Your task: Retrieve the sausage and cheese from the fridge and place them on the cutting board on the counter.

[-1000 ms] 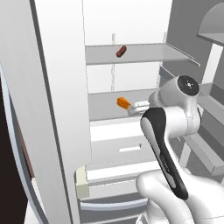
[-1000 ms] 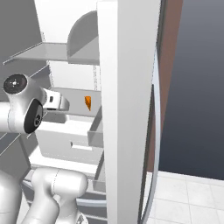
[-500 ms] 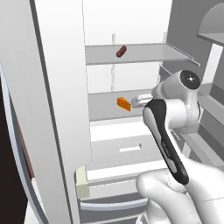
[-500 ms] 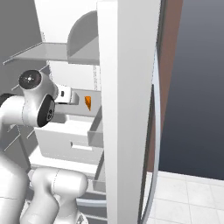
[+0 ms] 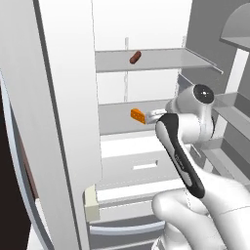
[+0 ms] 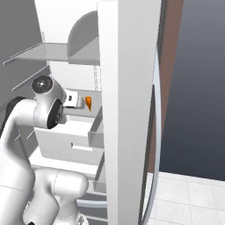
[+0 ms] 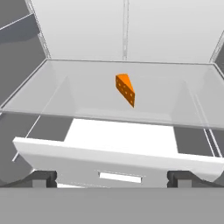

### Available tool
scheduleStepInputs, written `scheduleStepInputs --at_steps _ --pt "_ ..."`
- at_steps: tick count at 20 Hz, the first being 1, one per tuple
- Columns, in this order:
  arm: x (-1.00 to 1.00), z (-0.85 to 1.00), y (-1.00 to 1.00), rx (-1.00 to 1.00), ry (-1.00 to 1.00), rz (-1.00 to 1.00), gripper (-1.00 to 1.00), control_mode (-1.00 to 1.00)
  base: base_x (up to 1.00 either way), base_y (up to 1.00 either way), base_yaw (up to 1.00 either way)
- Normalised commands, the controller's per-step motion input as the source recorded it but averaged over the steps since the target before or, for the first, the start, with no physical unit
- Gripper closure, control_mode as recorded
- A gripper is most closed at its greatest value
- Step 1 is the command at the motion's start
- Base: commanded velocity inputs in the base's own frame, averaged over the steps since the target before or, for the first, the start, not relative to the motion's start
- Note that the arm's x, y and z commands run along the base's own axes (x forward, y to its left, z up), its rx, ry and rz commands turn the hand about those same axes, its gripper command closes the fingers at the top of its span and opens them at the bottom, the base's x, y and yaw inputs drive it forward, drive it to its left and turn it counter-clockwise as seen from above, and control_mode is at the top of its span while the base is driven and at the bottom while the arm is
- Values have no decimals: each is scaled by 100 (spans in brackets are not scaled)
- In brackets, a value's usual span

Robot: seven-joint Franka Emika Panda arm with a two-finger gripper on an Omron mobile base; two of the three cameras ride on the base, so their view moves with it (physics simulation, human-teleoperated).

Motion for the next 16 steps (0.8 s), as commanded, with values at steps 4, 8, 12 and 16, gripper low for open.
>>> scheduleStepInputs --at_steps 4,8,12,16 --pt "48 -15 0 0 0 0 -100 -100 0 0 0" --pt "45 0 -2 0 1 0 -100 -100 0 0 0" --pt "51 0 -5 0 7 0 -100 -100 0 0 0" --pt "48 -1 0 0 9 0 -100 -100 0 0 0"
